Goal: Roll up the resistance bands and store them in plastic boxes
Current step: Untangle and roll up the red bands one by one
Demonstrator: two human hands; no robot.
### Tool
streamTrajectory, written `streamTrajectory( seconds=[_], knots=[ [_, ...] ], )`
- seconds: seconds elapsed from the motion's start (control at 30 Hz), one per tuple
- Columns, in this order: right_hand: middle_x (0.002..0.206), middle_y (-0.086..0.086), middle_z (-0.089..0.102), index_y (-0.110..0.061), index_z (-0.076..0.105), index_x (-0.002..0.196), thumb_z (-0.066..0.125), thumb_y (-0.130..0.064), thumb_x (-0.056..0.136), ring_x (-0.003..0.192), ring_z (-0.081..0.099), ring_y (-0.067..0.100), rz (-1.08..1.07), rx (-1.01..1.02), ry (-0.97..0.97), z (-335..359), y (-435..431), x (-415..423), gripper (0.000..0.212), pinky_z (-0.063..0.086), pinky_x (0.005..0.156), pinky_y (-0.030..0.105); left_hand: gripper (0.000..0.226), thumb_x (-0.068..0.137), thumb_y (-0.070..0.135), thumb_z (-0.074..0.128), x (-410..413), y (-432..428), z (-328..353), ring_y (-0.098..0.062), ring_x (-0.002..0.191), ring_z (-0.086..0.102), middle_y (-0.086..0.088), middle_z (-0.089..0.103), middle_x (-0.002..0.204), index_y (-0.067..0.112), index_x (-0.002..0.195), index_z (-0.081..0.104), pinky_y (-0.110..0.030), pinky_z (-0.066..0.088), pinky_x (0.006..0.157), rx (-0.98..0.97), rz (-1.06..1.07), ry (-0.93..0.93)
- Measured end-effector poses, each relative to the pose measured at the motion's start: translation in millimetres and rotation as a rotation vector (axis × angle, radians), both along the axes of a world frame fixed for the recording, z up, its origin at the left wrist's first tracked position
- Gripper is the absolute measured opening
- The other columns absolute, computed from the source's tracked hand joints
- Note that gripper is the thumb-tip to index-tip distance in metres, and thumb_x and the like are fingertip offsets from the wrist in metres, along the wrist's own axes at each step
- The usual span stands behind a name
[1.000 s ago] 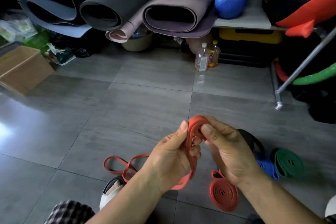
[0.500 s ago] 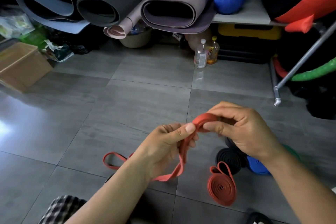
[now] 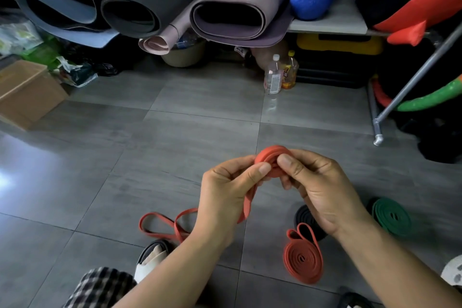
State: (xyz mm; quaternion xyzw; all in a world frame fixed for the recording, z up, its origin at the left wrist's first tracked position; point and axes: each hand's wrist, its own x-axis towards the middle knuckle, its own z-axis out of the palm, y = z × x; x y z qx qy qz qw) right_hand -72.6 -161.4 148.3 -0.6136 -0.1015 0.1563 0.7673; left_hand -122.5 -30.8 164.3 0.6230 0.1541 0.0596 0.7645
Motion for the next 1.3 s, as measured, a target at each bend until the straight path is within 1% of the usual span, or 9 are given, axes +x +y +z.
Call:
streamTrajectory(
  seconds=[0.23, 0.33, 0.43, 0.57, 0.7, 0.83, 1.0, 1.17, 1.3],
  knots=[
    [0.065, 0.001, 0.065, -0.015, 0.076, 0.074, 0.072, -0.031, 0.06, 0.057, 0.053, 0.007, 0.025, 0.219, 0.195, -4.9, 3.1, -4.4, 0.021, 0.046, 0.056, 0.015, 0.015, 0.076, 0.0, 0.062, 1.8, -5.4, 7.6, -0.007, 0.066, 0.067, -0.001, 0.071, 0.067, 0.011, 0.08, 0.071, -0.014, 0.052, 0.066, -0.061, -0.054, -0.022],
    [0.075, -0.005, 0.069, -0.023, 0.075, 0.083, 0.077, -0.051, 0.057, 0.069, 0.06, 0.005, 0.147, -0.134, 0.0, 2.5, -11.5, 8.2, 0.038, 0.047, 0.062, 0.015, 0.016, 0.079, 0.005, 0.067, 5.0, 9.4, 3.8, -0.009, 0.07, 0.067, 0.002, 0.073, 0.073, 0.02, 0.082, 0.073, -0.018, 0.05, 0.064, 0.307, -0.126, -0.036],
    [0.08, -0.015, 0.062, -0.037, 0.068, 0.089, 0.069, -0.047, 0.056, 0.067, 0.054, 0.003, 0.223, -0.573, -0.295, 11.6, -23.5, 18.3, 0.034, 0.041, 0.063, 0.012, 0.008, 0.079, 0.02, 0.069, 5.9, 15.5, -3.0, -0.013, 0.072, 0.057, 0.002, 0.065, 0.069, 0.026, 0.078, 0.073, -0.017, 0.041, 0.061, 0.796, -0.23, -0.066],
    [0.08, -0.006, 0.062, -0.03, 0.074, 0.087, 0.069, -0.04, 0.068, 0.076, 0.057, 0.013, 0.309, -0.789, -0.54, 9.9, -22.1, 15.4, 0.021, 0.045, 0.066, 0.026, 0.016, 0.079, 0.025, 0.062, 2.6, 7.8, -11.2, -0.01, 0.078, 0.052, 0.003, 0.065, 0.077, 0.017, 0.088, 0.072, -0.021, 0.04, 0.066, 0.996, -0.309, -0.107],
    [0.076, -0.004, 0.062, -0.02, 0.073, 0.087, 0.068, -0.029, 0.076, 0.07, 0.057, 0.009, 0.155, -0.733, -0.636, 9.2, -22.0, 15.7, 0.015, 0.045, 0.06, 0.021, 0.016, 0.078, 0.005, 0.07, 5.8, 8.1, -5.3, -0.001, 0.075, 0.063, 0.009, 0.071, 0.08, 0.016, 0.09, 0.073, -0.012, 0.047, 0.07, 0.555, -0.162, 0.009],
    [0.072, -0.002, 0.063, -0.028, 0.067, 0.085, 0.063, -0.031, 0.073, 0.053, 0.056, 0.006, 0.044, -0.393, -0.411, 14.1, -20.4, 14.5, 0.014, 0.046, 0.055, 0.015, 0.018, 0.069, 0.008, 0.071, 7.2, 7.2, 1.4, -0.006, 0.076, 0.067, 0.003, 0.074, 0.077, 0.012, 0.087, 0.072, -0.016, 0.052, 0.07, 0.175, -0.095, 0.023],
    [0.053, -0.003, 0.058, -0.022, 0.071, 0.08, 0.063, -0.027, 0.07, 0.048, 0.048, 0.004, -0.062, -0.125, -0.173, 8.4, -7.3, 6.4, 0.013, 0.043, 0.054, 0.013, 0.025, 0.062, 0.018, 0.067, 4.5, 1.4, 0.6, -0.017, 0.076, 0.068, -0.006, 0.073, 0.078, 0.013, 0.086, 0.072, -0.029, 0.056, 0.078, -0.034, -0.023, 0.034],
    [0.058, -0.005, 0.059, -0.021, 0.075, 0.076, 0.077, -0.048, 0.055, 0.052, 0.049, 0.004, -0.086, 0.194, 0.039, -11.2, 7.0, -5.9, 0.035, 0.044, 0.056, 0.014, 0.028, 0.064, 0.019, 0.065, 1.3, -7.5, -2.4, -0.019, 0.078, 0.063, -0.008, 0.072, 0.081, 0.009, 0.09, 0.073, -0.03, 0.053, 0.083, -0.199, 0.008, 0.065],
    [0.06, -0.003, 0.06, -0.018, 0.074, 0.08, 0.072, -0.037, 0.062, 0.053, 0.053, 0.006, -0.043, 0.181, 0.094, -13.6, 9.8, -7.2, 0.027, 0.047, 0.056, 0.017, 0.015, 0.075, 0.007, 0.065, 1.2, -0.7, 0.5, -0.012, 0.076, 0.067, -0.002, 0.073, 0.078, 0.01, 0.088, 0.072, -0.022, 0.055, 0.077, -0.016, 0.003, -0.022]
  ],
)
